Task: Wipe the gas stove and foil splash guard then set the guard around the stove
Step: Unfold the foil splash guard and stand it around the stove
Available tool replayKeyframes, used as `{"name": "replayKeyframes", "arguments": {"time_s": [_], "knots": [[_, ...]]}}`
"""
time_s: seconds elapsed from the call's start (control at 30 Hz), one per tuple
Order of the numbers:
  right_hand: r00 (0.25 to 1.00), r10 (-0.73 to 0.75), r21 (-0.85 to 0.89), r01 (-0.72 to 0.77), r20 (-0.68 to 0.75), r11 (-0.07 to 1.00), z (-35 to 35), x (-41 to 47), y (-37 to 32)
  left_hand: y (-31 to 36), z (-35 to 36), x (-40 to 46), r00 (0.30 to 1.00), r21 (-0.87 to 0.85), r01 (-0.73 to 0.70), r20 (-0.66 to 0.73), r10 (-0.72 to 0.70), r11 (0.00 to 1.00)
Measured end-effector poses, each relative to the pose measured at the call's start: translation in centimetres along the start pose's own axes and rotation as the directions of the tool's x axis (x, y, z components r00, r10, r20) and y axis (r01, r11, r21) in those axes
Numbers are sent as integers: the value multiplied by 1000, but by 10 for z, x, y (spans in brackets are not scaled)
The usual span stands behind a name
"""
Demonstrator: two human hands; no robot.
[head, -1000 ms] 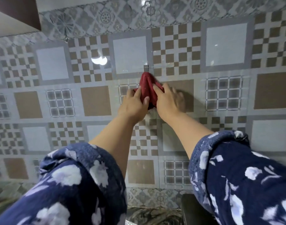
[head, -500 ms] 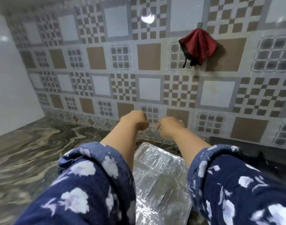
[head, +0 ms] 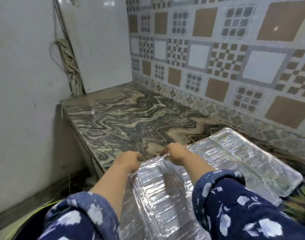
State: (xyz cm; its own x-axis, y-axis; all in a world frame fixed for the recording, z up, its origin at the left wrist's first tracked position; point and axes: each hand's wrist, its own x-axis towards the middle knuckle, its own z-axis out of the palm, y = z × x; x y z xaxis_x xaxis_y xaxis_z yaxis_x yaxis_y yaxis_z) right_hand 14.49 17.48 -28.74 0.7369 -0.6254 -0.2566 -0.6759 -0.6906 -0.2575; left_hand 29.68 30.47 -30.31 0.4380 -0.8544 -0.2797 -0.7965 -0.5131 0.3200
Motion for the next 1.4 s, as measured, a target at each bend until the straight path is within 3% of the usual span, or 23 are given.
{"name": "replayKeyframes", "arguments": {"time_s": [0.2,0.33,0.43,0.63,0.87,1.0,1.17,1.3,1.4], "knots": [[999,-44,-58,45,18,997,43,19,-18,-45,31,-31,995,-92,63,-73,-70,994],[996,-65,-97,59,-57,993,55,28,-20,-46,41,-41,985,-79,118,-119,-127,990],[991,-57,-65,50,-117,997,53,31,-23,-45,45,-43,982,-165,105,-140,-129,981],[995,-95,96,98,-33,991,23,34,-26,-44,23,-38,974,-352,98,-160,-163,931],[958,-113,144,155,-264,977,-46,30,-39,-29,-55,-29,937,-317,30,-322,-137,948],[893,-131,85,185,-430,979,-98,19,-54,-13,-110,-31,868,-220,-2,-485,-108,975],[801,-126,67,202,-585,977,-152,3,-72,13,-170,-40,713,-59,0,-699,-42,998],[735,-108,100,233,-669,967,-176,-8,-79,29,-194,-50,606,26,6,-795,17,1000],[708,-98,125,256,-699,958,-178,-12,-78,36,-195,-54,573,35,31,-820,11,999]]}}
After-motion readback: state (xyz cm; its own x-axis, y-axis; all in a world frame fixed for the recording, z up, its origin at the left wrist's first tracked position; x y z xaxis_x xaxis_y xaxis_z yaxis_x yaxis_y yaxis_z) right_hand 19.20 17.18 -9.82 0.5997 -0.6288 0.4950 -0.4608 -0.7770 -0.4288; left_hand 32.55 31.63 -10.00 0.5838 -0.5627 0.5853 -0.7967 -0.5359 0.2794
